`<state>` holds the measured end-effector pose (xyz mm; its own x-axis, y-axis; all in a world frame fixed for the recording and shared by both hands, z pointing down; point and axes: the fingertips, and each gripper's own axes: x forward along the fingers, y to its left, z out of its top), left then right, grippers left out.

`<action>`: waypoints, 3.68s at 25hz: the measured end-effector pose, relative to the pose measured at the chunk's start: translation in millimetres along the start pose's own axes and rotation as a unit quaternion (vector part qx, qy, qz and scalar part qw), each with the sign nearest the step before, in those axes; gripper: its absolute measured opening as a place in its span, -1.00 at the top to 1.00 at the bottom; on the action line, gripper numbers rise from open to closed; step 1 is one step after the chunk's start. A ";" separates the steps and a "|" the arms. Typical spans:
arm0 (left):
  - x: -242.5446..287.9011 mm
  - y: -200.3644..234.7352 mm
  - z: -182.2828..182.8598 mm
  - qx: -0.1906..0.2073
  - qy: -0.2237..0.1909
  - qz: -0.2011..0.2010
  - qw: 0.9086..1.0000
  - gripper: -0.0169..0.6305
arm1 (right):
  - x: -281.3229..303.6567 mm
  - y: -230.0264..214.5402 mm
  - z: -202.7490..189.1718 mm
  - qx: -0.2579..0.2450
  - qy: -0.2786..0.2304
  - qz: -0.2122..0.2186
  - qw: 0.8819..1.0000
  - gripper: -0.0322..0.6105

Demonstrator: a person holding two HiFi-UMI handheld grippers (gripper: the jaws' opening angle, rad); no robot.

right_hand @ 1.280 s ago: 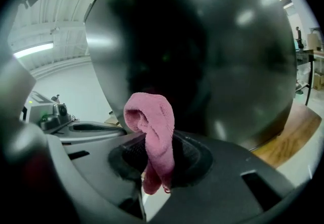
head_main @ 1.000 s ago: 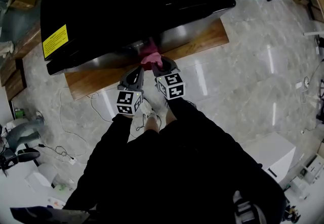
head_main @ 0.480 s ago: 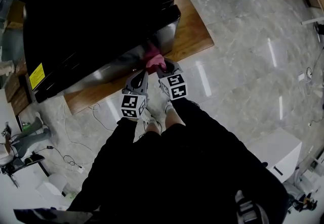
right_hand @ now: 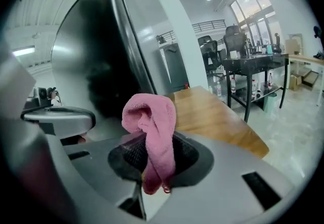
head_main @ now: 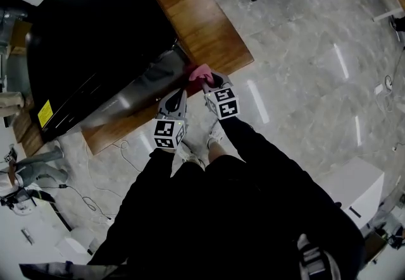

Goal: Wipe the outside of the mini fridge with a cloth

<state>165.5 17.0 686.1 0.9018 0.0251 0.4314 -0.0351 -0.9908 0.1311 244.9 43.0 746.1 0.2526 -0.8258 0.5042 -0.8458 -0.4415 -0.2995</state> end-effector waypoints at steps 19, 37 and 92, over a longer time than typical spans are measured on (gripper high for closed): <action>-183.8 -55.6 46.6 -0.007 -0.076 0.043 0.996 0.93 | -174.7 155.4 60.6 -0.170 -0.091 0.176 0.965 0.59; -275.8 -140.2 32.5 -0.041 -0.125 0.074 0.988 0.93 | -280.0 206.3 28.8 -0.172 -0.095 0.213 0.957 0.59; 30.4 -84.9 234.6 -0.037 -0.192 0.265 0.944 0.93 | -36.6 14.8 236.0 -0.015 -0.088 0.429 0.899 0.60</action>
<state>296.9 70.7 478.7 0.8379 -0.5364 0.1009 -0.5430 -0.8379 0.0555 334.1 -16.1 532.2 -0.4300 -0.9021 -0.0378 -0.7769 0.3910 -0.4935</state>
